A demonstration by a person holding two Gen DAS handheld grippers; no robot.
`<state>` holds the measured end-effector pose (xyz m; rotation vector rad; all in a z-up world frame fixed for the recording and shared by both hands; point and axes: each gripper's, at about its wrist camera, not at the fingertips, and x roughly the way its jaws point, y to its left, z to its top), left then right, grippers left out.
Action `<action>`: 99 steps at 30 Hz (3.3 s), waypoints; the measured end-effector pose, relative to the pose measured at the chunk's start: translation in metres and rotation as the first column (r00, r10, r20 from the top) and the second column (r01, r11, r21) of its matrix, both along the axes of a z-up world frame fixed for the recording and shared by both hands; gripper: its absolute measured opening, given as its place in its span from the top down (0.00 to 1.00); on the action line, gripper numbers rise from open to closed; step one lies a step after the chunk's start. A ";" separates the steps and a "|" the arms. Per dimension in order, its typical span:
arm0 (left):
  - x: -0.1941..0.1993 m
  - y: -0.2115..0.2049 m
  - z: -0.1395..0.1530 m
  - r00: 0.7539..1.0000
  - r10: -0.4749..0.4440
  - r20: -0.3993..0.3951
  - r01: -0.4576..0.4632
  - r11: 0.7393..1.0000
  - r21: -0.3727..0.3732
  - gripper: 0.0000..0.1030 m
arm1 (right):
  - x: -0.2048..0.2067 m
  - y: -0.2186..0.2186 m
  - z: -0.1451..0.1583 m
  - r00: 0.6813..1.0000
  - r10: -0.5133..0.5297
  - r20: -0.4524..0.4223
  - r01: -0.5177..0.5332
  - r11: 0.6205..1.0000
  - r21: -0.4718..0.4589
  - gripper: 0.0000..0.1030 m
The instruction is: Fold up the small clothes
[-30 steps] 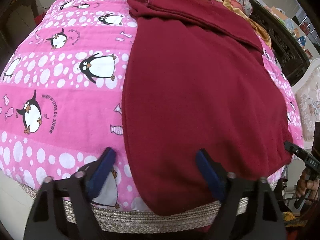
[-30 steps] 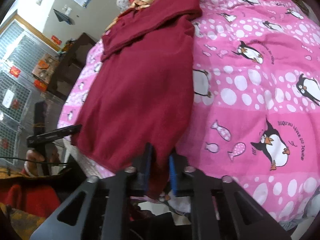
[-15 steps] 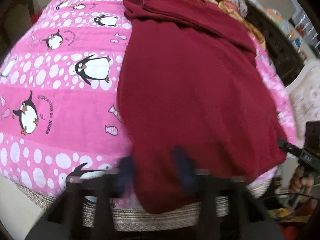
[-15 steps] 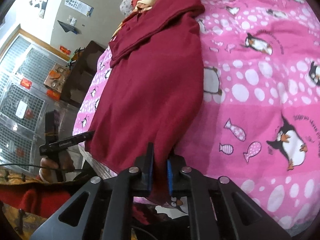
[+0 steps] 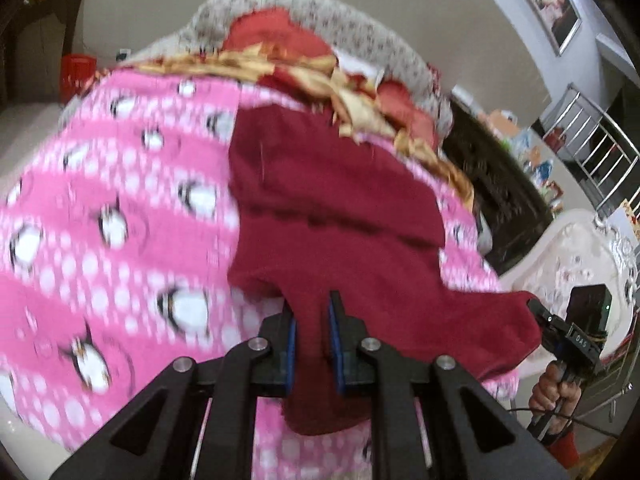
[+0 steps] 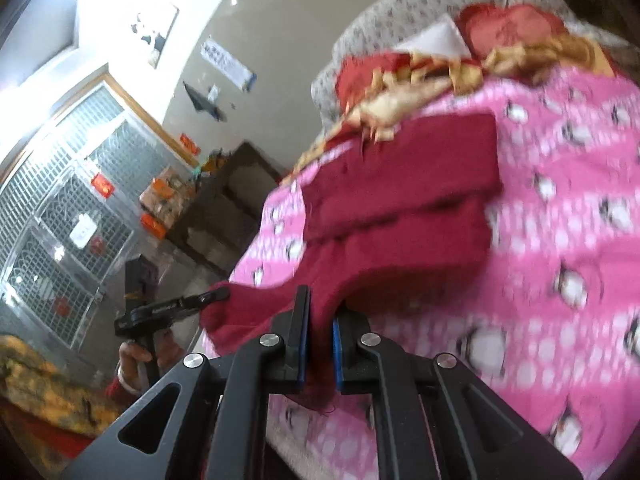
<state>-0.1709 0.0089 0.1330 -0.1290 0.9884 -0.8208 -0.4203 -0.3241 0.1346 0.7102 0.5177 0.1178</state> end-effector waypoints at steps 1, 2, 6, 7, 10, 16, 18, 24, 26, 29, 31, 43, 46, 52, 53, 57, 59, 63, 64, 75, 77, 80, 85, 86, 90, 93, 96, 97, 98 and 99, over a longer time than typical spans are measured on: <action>0.006 -0.003 0.003 1.000 0.006 0.007 -0.006 1.000 -0.009 0.86 | 0.007 -0.005 0.003 1.000 -0.019 0.011 0.019 1.000 -0.006 0.74; 0.014 -0.007 0.007 1.000 0.009 0.022 -0.009 1.000 -0.022 0.86 | 0.014 -0.010 0.004 0.999 -0.034 0.019 0.034 0.999 -0.014 0.74; 0.044 -0.032 0.016 0.997 0.021 0.079 -0.019 0.999 -0.027 0.86 | 0.058 -0.034 0.011 0.996 -0.084 0.025 0.085 0.995 -0.045 0.74; 0.055 -0.043 0.017 0.995 0.021 0.095 -0.019 1.000 -0.022 0.86 | 0.068 -0.041 0.012 0.995 -0.095 0.019 0.096 0.994 -0.050 0.74; 0.082 -0.065 0.017 0.994 0.039 0.101 -0.038 0.999 -0.017 0.86 | 0.102 -0.064 0.011 0.991 -0.137 -0.003 0.137 0.990 -0.036 0.74; 0.140 -0.113 0.008 0.992 0.067 0.112 -0.070 0.997 0.026 0.86 | 0.160 -0.104 -0.001 0.978 -0.194 -0.077 0.191 0.981 -0.043 0.74; 0.156 -0.127 0.002 0.991 0.069 0.112 -0.074 0.996 0.042 0.86 | 0.175 -0.116 -0.008 0.972 -0.211 -0.103 0.208 0.977 -0.038 0.74; 0.191 -0.158 -0.023 0.994 0.062 0.086 -0.072 0.991 0.115 0.86 | 0.219 -0.147 -0.039 0.947 -0.237 -0.216 0.241 0.971 -0.012 0.74; 0.201 -0.164 -0.033 0.996 0.068 0.065 -0.076 0.988 0.135 0.84 | 0.230 -0.156 -0.050 0.936 -0.242 -0.256 0.252 0.968 0.007 0.71; 0.215 -0.165 -0.044 0.997 0.078 0.006 -0.078 0.990 0.120 0.77 | 0.235 -0.163 -0.054 0.936 -0.222 -0.272 0.238 0.971 0.027 0.66; 0.223 -0.161 -0.047 0.996 0.081 -0.042 -0.077 0.993 0.088 0.73 | 0.230 -0.167 -0.051 0.944 -0.213 -0.252 0.233 0.971 0.054 0.64; 0.214 -0.126 -0.002 0.987 0.137 0.077 -0.135 0.990 -0.032 0.20 | 0.186 -0.136 -0.010 0.969 -0.231 -0.090 0.222 0.970 -0.096 0.50; 0.212 -0.140 -0.012 0.989 0.114 0.097 -0.118 0.992 0.035 0.20 | 0.211 -0.117 -0.011 0.971 -0.195 -0.138 0.164 0.964 -0.208 0.53; 0.231 -0.171 -0.051 0.987 0.149 0.066 -0.157 0.975 0.158 0.20 | 0.271 -0.132 -0.028 0.942 -0.266 -0.206 0.217 0.948 -0.232 0.53; 0.235 -0.172 -0.056 0.985 0.163 0.059 -0.170 0.971 0.166 0.20 | 0.283 -0.141 -0.037 0.929 -0.284 -0.239 0.235 0.948 -0.214 0.53; 0.255 -0.174 -0.072 0.976 0.215 0.024 -0.215 0.956 0.201 0.20 | 0.302 -0.157 -0.065 0.897 -0.311 -0.315 0.258 0.946 -0.197 0.53; 0.264 -0.174 -0.080 0.972 0.233 0.002 -0.229 0.950 0.212 0.17 | 0.306 -0.158 -0.072 0.892 -0.318 -0.322 0.258 0.941 -0.217 0.56; 0.269 -0.174 -0.083 0.973 0.230 -0.008 -0.223 0.950 0.218 0.17 | 0.301 -0.153 -0.062 0.894 -0.313 -0.321 0.243 0.940 -0.240 0.56; 0.268 -0.172 -0.082 0.973 0.230 -0.006 -0.223 0.950 0.219 0.17 | 0.295 -0.151 -0.057 0.896 -0.309 -0.318 0.237 0.940 -0.246 0.56; 0.196 -0.111 -0.053 0.991 0.115 0.068 -0.125 0.980 0.154 0.17 | 0.149 -0.096 -0.052 0.920 -0.221 -0.323 0.145 0.959 -0.242 0.54; 0.181 -0.103 -0.057 0.994 0.096 0.052 -0.102 0.984 0.144 0.17 | 0.133 -0.088 -0.061 0.918 -0.209 -0.338 0.137 0.965 -0.225 0.54; 0.159 -0.095 -0.065 0.997 0.071 0.023 -0.074 0.986 0.151 0.17 | 0.128 -0.079 -0.075 0.924 -0.176 -0.340 0.118 0.976 -0.184 0.54; 0.140 -0.096 -0.083 0.999 0.050 -0.008 -0.047 0.979 0.198 0.18 | 0.136 -0.079 -0.095 0.914 -0.173 -0.368 0.129 0.982 -0.141 0.73; 0.136 -0.095 -0.084 0.999 0.045 -0.014 -0.042 0.980 0.193 0.18 | 0.129 -0.082 -0.088 0.932 -0.173 -0.319 0.148 0.984 -0.100 0.75; 0.124 -0.094 -0.083 1.000 0.013 0.011 -0.015 0.978 0.207 0.17 | 0.111 -0.083 -0.073 0.938 -0.202 -0.281 0.162 0.974 -0.159 0.77; 0.123 -0.095 -0.088 1.000 0.011 0.019 -0.015 0.972 0.233 0.18 | 0.109 -0.087 -0.087 0.922 -0.218 -0.320 0.179 0.973 -0.149 0.77; 0.124 -0.092 -0.094 1.000 0.017 -0.009 -0.014 0.973 0.230 0.18 | 0.108 -0.091 -0.100 0.915 -0.229 -0.332 0.205 0.973 -0.104 0.77; 0.123 -0.090 -0.095 1.000 0.014 -0.011 -0.011 0.973 0.231 0.19 | 0.108 -0.091 -0.100 0.915 -0.229 -0.332 0.205 0.973 -0.104 0.77; 0.123 -0.089 -0.095 1.000 0.009 -0.010 -0.007 0.973 0.232 0.21 | 0.106 -0.091 -0.098 0.919 -0.225 -0.324 0.208 0.974 -0.086 0.77; 0.122 -0.089 -0.095 1.000 0.002 -0.007 0.000 0.972 0.236 0.21 | 0.106 -0.092 -0.097 0.924 -0.215 -0.317 0.201 0.977 -0.077 0.77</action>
